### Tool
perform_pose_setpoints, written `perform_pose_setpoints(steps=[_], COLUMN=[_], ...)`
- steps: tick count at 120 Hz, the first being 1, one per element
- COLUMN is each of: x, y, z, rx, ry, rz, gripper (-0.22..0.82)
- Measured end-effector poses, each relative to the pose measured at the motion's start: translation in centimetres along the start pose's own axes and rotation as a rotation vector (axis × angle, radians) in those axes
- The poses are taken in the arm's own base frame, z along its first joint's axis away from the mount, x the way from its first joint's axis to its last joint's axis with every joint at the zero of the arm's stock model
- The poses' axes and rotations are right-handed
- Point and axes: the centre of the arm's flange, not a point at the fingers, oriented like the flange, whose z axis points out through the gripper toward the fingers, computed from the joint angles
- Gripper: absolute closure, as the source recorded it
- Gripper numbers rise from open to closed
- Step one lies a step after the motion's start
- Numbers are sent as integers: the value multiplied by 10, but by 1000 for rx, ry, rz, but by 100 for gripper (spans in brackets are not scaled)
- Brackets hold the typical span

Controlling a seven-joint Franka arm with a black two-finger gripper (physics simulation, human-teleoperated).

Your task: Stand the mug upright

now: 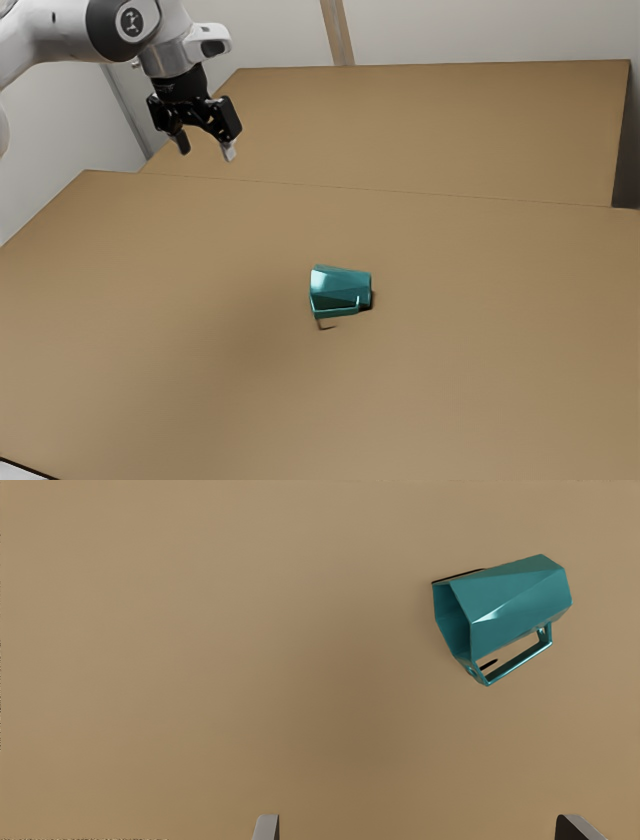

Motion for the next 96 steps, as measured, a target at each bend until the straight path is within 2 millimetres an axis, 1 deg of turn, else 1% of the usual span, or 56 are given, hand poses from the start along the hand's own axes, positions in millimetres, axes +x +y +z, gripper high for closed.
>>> perform_pose_setpoints(steps=[24, 36, 48, 62, 74, 81, 86, 92, 96], x=[-4, -6, -5, -10, -14, -13, -13, -13, -11], y=[-10, -11, -14, -30, -45, -54, -59, -63, -62], z=[-6, 0, 28, 61, 100, 117, 134, 155, 167], rx=[4, -17, -87, -184, -281, -346, -384, -422, -447], ry=[9, 1, -35, -56, -68, -62, -74, -95, -111], rz=[-45, -63, -94, -164, -240, -290, -323, -356, -369], gripper=[0, 0, 0, 0, 0, 0, 0, 0, 0])
